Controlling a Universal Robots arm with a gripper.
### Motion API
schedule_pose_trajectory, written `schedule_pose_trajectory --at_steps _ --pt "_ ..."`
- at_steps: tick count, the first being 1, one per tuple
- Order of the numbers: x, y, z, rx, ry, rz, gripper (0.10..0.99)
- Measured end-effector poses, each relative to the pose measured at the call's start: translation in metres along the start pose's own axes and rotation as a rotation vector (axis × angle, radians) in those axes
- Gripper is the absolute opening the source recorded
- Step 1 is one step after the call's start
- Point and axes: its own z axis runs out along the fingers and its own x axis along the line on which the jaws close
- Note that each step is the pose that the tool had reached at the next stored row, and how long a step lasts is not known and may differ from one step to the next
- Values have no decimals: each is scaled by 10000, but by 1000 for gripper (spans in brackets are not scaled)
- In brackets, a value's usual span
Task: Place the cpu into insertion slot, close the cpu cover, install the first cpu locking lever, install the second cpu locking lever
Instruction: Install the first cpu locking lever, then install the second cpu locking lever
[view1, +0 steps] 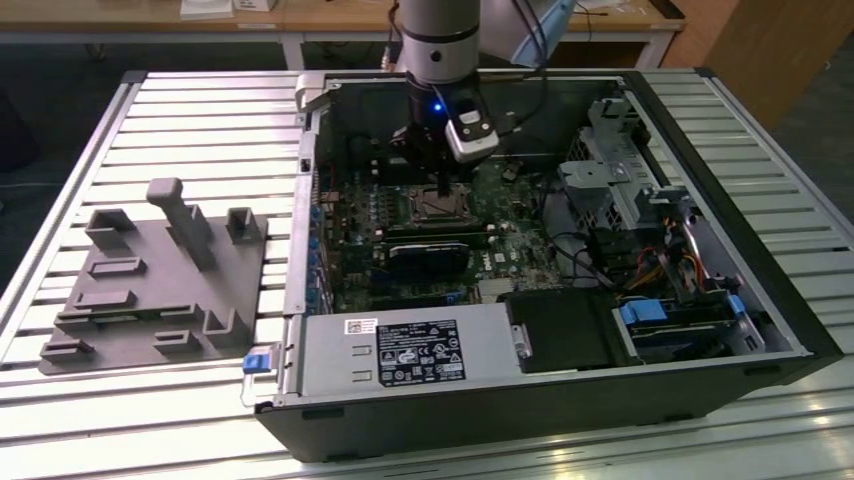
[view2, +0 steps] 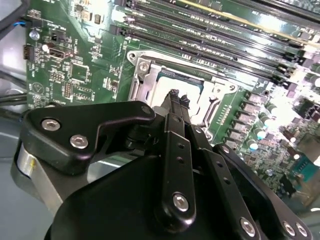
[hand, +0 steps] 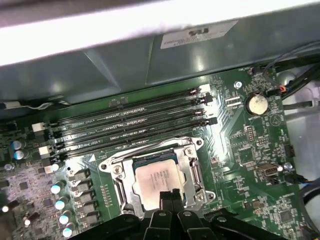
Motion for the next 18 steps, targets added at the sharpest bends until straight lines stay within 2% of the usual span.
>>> schedule_pose_trajectory --at_steps 4,18 --pt "-8 -1 -77 0 -1 -6 106" --pt "-10 -1 -94 -1 -2 -6 106"
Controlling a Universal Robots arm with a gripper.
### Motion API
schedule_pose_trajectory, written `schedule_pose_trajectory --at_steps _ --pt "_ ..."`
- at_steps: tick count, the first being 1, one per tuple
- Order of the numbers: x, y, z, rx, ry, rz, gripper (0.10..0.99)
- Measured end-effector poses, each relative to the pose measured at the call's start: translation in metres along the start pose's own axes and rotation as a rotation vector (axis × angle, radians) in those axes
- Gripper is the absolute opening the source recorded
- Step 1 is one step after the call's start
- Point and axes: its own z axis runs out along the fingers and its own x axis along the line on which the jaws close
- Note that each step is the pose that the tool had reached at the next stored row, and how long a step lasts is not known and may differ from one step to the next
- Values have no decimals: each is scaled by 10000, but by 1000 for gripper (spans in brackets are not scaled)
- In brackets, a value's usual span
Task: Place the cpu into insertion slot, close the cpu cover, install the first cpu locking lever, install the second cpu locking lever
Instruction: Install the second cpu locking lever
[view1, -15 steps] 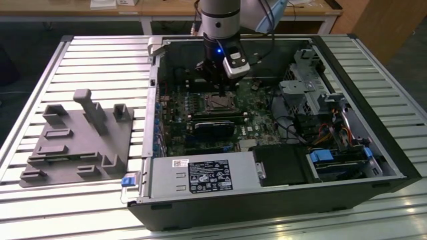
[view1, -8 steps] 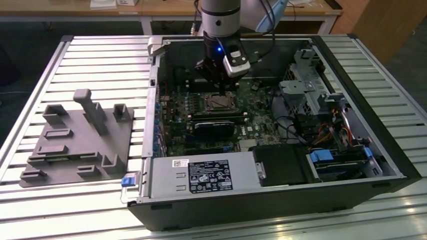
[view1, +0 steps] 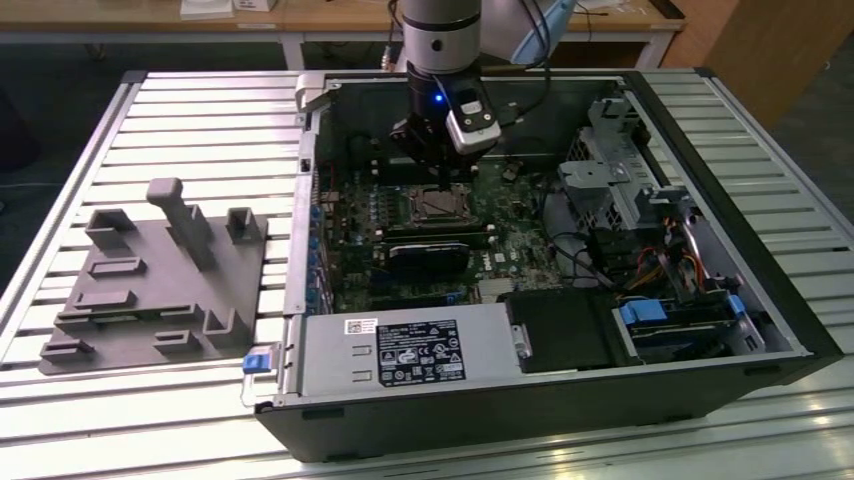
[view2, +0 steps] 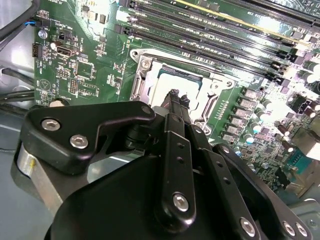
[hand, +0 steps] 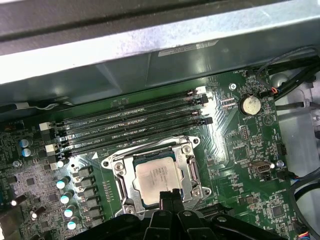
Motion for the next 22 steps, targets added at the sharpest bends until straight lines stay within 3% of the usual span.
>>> schedule_pose_trajectory --at_steps 9,22 --pt "-13 -52 1 0 0 0 106" --pt "-59 -226 8 0 0 -1 106"
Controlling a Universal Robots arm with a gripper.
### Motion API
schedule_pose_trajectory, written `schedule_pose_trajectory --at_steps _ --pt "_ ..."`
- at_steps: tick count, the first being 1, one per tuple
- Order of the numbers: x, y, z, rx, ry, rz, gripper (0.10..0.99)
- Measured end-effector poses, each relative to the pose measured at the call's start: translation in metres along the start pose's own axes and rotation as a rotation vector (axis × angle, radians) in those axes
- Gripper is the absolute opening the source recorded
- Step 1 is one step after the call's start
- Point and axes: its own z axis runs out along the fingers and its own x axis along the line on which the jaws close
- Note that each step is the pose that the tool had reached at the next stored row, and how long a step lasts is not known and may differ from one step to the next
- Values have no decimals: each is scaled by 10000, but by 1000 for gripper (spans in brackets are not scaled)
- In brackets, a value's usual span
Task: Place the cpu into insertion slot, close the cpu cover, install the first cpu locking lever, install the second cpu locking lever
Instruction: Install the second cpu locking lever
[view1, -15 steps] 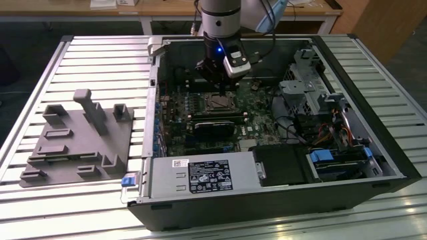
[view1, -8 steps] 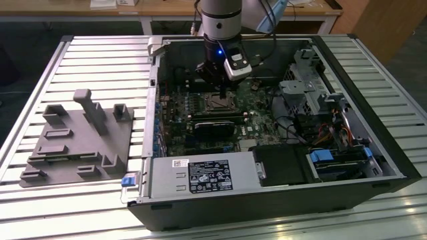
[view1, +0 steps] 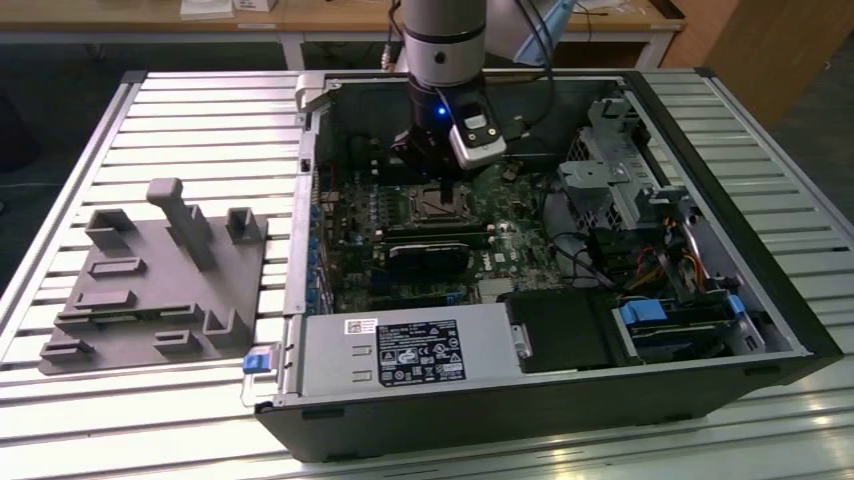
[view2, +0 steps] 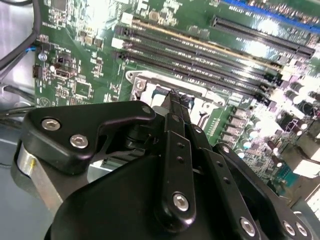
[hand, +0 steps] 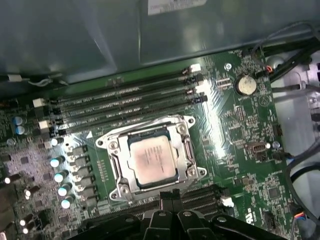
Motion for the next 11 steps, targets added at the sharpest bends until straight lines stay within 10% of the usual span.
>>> schedule_pose_trajectory --at_steps 11 --pt "42 -105 29 -13 -2 -115 106"
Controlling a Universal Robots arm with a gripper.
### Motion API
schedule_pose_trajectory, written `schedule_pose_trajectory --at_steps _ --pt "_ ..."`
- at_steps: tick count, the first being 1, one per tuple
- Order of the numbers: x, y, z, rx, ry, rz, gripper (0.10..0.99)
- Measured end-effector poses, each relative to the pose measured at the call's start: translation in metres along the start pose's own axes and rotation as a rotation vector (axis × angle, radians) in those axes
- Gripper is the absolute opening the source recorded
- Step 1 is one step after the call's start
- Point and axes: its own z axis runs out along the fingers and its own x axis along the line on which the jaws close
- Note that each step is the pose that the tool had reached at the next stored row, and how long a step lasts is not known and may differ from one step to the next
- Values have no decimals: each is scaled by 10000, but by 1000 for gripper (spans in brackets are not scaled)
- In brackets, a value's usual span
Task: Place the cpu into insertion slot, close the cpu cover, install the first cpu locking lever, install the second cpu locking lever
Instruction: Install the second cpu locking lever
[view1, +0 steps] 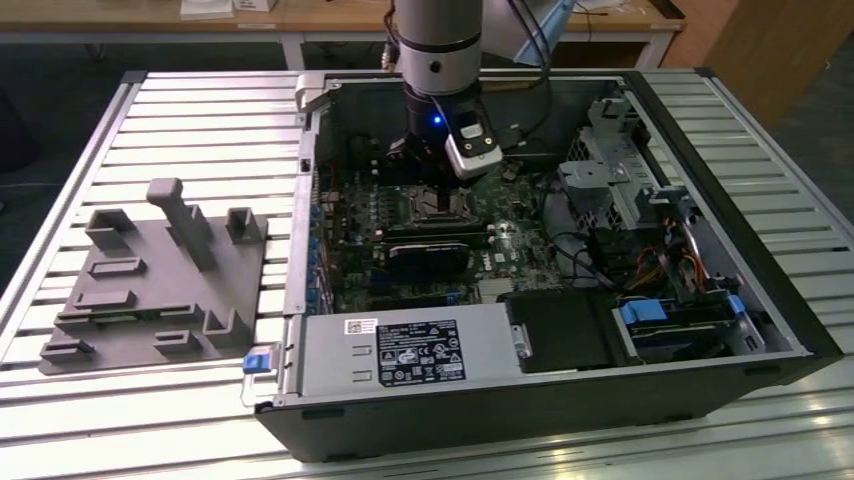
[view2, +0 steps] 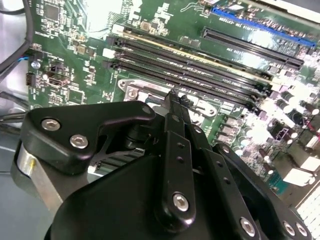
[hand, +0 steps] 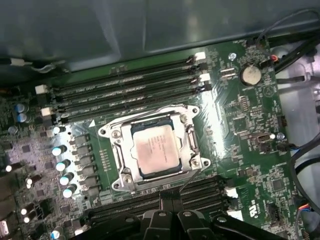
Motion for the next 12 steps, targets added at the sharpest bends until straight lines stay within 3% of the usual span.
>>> schedule_pose_trajectory --at_steps 6,12 --pt "40 -71 40 -49 5 -203 106" --pt "68 -128 65 -262 54 -279 106"
